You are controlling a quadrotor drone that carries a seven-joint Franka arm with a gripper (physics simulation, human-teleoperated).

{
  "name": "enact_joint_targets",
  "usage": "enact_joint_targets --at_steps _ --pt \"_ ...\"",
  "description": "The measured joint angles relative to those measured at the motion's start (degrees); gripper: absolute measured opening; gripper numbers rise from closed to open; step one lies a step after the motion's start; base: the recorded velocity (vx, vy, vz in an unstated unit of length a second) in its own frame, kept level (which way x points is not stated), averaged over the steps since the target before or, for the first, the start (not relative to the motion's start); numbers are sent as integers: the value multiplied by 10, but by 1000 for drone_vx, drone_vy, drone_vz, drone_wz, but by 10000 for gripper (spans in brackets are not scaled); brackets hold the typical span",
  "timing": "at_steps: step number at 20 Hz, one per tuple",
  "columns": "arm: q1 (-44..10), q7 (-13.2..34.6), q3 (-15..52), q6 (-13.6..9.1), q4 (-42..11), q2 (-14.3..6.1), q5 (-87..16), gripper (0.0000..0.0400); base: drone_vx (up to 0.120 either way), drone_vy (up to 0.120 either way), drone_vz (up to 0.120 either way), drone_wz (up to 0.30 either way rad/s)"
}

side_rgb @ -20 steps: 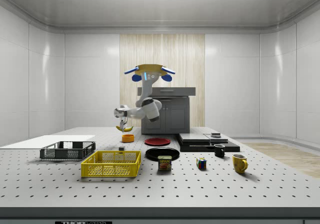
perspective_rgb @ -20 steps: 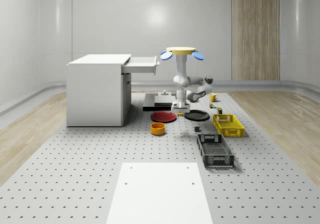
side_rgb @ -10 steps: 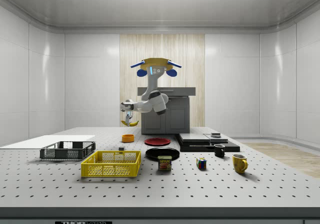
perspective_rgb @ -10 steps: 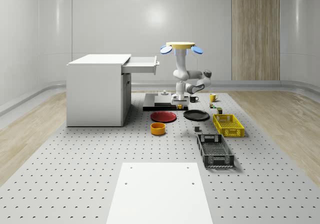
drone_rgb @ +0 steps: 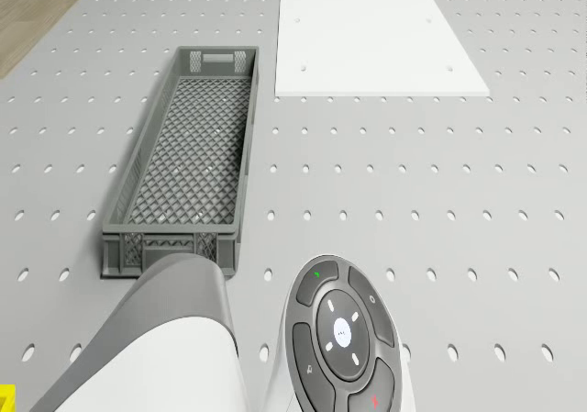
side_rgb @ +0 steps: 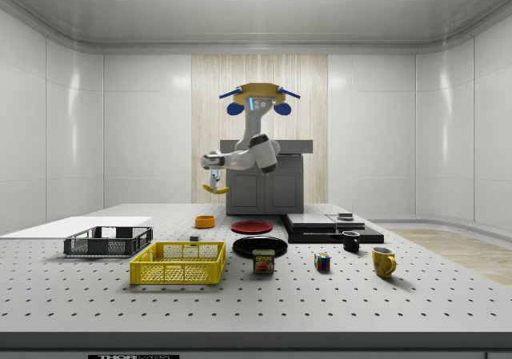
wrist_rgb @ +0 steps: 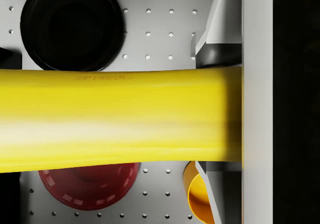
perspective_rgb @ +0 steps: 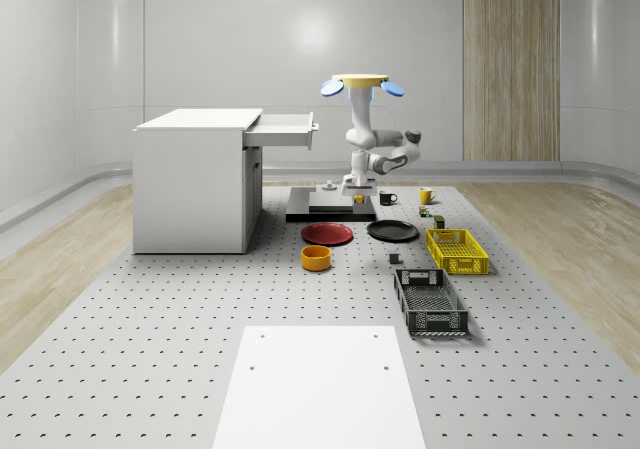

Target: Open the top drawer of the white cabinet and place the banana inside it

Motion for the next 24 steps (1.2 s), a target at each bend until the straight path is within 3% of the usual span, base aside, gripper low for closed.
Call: enact_joint_targets --at_steps 24 --pt "0 0 0 0 0 0 0 192 -120 0 120 0"
